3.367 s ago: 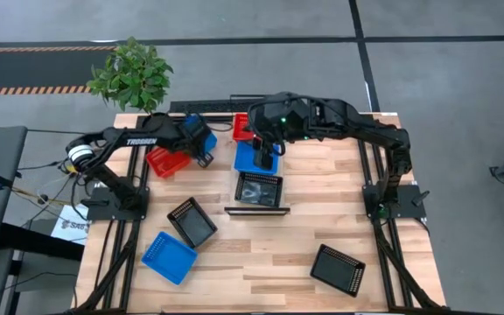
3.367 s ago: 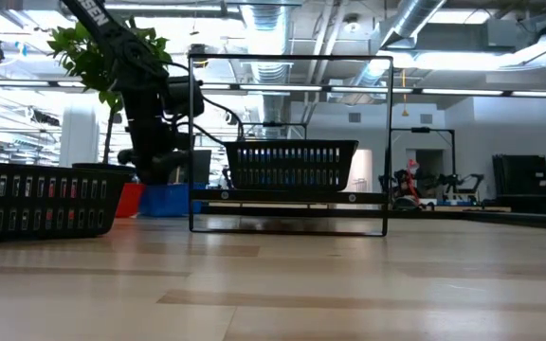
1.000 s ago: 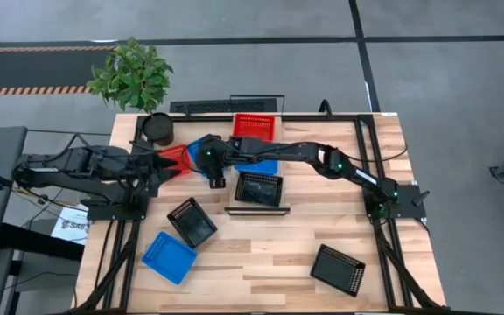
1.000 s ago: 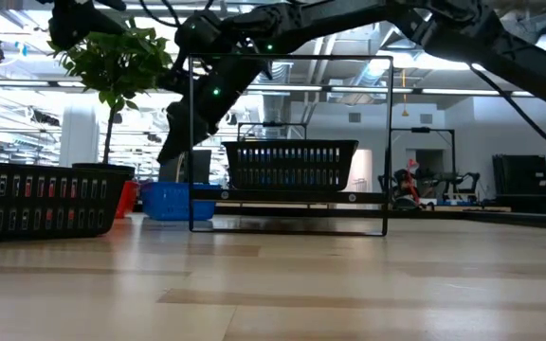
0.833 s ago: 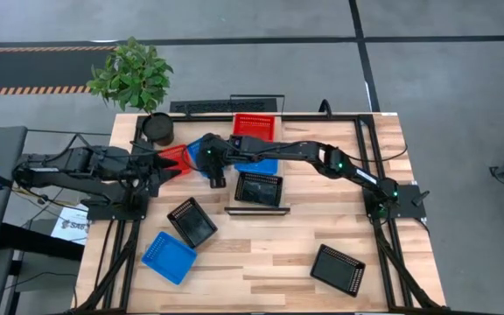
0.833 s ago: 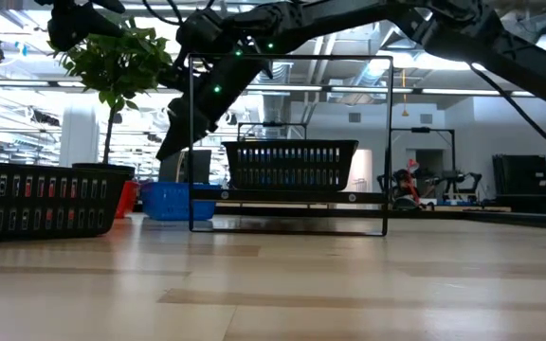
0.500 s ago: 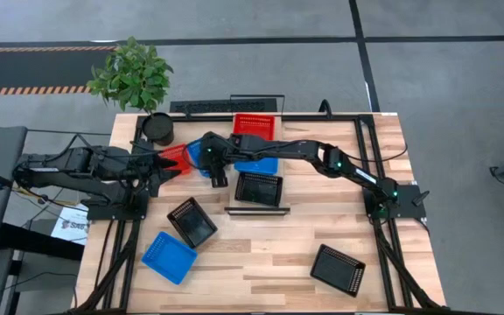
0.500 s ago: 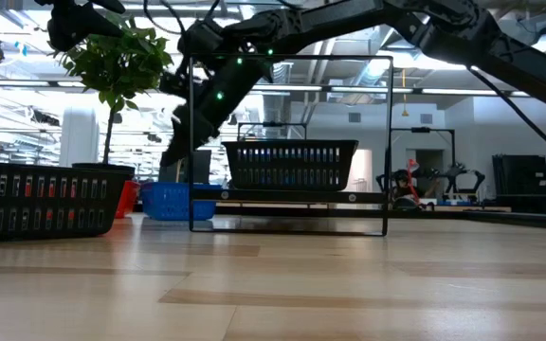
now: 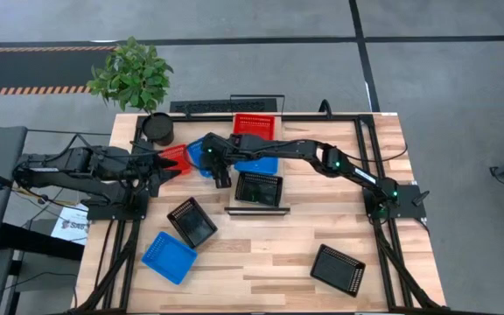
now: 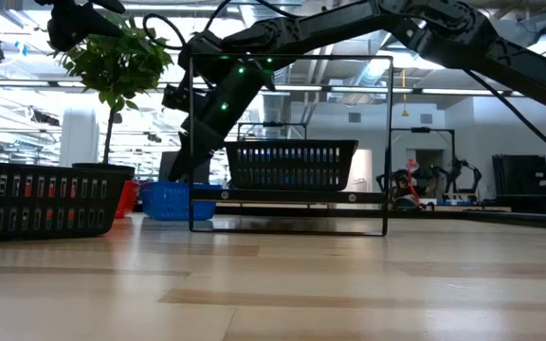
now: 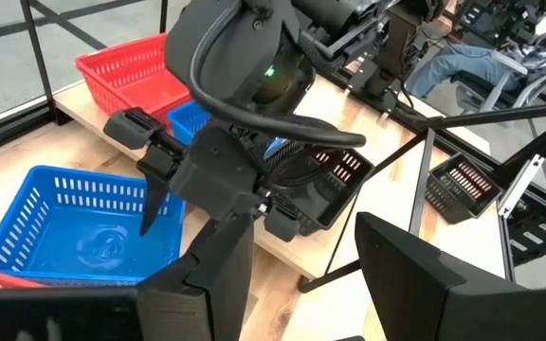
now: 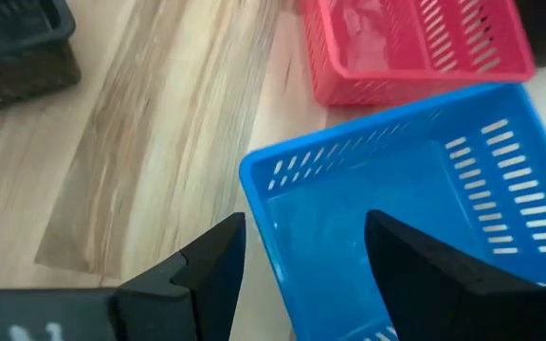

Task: Stack baskets on shelf by color
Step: Stack the top blue bin on the blue bin on the shelf

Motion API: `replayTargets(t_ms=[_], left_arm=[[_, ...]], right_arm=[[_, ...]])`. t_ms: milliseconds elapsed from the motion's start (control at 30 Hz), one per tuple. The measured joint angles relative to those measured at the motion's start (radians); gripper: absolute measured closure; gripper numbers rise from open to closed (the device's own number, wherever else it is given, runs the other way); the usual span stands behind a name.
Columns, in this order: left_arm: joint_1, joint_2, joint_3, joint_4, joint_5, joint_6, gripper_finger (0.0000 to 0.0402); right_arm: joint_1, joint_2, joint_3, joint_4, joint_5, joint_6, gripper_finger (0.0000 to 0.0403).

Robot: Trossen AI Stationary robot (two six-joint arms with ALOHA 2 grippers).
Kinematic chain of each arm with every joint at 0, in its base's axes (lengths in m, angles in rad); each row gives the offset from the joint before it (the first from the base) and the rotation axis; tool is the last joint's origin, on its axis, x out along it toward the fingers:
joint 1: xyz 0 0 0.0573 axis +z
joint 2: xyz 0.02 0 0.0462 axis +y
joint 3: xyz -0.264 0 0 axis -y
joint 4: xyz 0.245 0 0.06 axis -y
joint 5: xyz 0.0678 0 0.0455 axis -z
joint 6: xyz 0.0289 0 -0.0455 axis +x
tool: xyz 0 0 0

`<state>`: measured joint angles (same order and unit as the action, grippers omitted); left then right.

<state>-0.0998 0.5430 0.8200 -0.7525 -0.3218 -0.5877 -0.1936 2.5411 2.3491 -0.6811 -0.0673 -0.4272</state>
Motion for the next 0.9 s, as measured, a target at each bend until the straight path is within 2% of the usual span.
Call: replayTargets(t_ms=[900], left_arm=[[0.000, 0.000, 0.000, 0.000, 0.001, 0.001, 0.0228]], right_arm=[[-0.012, 0.000, 0.000, -0.047, -0.011, -0.002, 0.0203]])
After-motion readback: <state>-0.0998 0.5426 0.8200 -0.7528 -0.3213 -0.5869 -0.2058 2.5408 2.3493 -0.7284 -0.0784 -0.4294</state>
